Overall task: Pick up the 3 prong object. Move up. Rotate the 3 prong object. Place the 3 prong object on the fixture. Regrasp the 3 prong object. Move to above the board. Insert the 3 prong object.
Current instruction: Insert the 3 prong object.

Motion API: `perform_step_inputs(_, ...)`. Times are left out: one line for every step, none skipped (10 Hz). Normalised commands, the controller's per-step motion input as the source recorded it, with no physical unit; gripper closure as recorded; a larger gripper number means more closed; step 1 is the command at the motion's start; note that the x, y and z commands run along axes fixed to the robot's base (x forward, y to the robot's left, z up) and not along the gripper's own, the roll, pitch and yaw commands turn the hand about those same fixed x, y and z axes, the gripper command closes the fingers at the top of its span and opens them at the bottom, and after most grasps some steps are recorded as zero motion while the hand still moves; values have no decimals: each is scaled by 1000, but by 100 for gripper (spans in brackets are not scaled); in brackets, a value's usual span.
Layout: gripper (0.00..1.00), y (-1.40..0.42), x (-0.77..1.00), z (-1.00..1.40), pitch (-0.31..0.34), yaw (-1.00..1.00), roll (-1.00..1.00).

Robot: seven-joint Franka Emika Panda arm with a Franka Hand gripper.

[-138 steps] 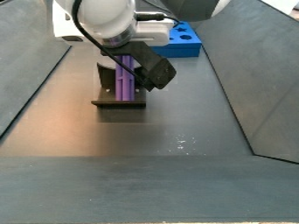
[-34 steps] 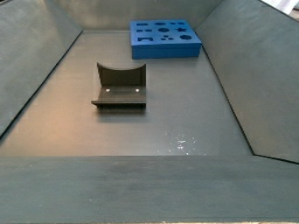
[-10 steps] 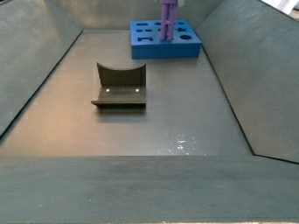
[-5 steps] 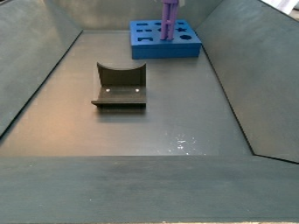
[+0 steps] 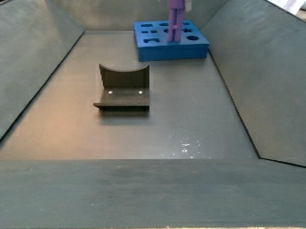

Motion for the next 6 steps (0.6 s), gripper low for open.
perform_step_inputs(100,0,794,-877,173,0,11)
perform_step_inputs(100,74,583,-926,116,0,0)
perform_step_inputs(100,77,471,-814,81,0,0)
perform_step_inputs(100,0,200,-329,0,57,0)
perform_step_inputs(100,0,0,0,4,0,0)
perform_step_inputs(100,0,0,0,0,0,0)
